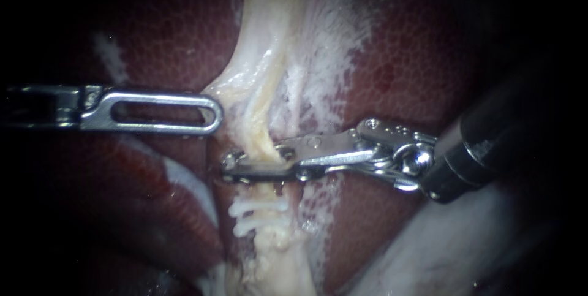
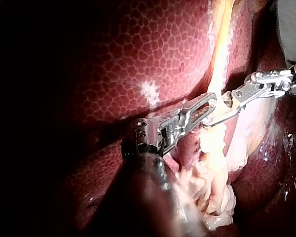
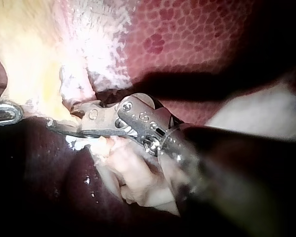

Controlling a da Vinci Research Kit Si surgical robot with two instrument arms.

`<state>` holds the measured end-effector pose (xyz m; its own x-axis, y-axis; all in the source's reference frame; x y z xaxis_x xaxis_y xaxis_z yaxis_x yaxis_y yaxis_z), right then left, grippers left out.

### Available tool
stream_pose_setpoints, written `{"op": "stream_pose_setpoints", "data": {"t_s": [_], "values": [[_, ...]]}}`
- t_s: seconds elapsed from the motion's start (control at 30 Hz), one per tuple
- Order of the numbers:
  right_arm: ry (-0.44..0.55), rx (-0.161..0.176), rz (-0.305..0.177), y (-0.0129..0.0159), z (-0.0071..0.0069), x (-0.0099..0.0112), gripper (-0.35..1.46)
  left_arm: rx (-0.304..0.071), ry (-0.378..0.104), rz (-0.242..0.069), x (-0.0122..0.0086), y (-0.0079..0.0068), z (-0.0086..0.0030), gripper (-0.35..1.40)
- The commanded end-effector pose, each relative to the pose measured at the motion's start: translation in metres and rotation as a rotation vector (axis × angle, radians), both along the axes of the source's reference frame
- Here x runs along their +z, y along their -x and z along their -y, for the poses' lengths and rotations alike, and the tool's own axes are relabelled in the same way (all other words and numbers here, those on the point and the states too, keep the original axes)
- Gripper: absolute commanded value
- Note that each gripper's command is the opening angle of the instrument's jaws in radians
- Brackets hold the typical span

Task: Going back third clip left tube

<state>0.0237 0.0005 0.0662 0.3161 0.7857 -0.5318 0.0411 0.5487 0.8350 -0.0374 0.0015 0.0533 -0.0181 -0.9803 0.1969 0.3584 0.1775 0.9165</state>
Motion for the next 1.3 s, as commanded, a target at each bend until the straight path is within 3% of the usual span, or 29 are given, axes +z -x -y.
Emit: {"op": "stream_pose_setpoints", "data": {"t_s": [0.03,0.4,0.47,0.57,0.67,0.97,1.3], "values": [[0.000,0.000,0.000,0.0000,0.0000,0.0000,-0.35,0.000,0.000,0.000,0.0000,0.0000,0.0000,-0.35],[-0.012,0.000,0.004,0.0001,0.0000,-0.0002,-0.35,0.000,0.000,0.000,0.0000,0.0000,0.0000,-0.35],[-0.029,-0.009,-0.048,0.0001,0.0001,-0.0002,-0.31,0.000,0.000,0.000,0.0000,0.0000,-0.0001,-0.35],[-0.034,0.020,-0.091,-0.0001,0.0003,-0.0002,0.20,0.000,0.000,0.000,0.0000,0.0000,-0.0001,-0.35],[-0.035,0.025,-0.096,-0.0004,0.0004,-0.0002,0.46,0.000,0.000,0.000,0.0000,0.0001,-0.0001,-0.35],[0.056,0.011,-0.120,-0.0004,0.0003,-0.0001,0.54,0.000,0.000,0.000,0.0000,0.0001,-0.0001,-0.35],[0.122,0.040,-0.101,0.0015,0.0001,0.0003,0.58,0.000,0.000,0.000,0.0000,0.0000,-0.0001,-0.35]]}}
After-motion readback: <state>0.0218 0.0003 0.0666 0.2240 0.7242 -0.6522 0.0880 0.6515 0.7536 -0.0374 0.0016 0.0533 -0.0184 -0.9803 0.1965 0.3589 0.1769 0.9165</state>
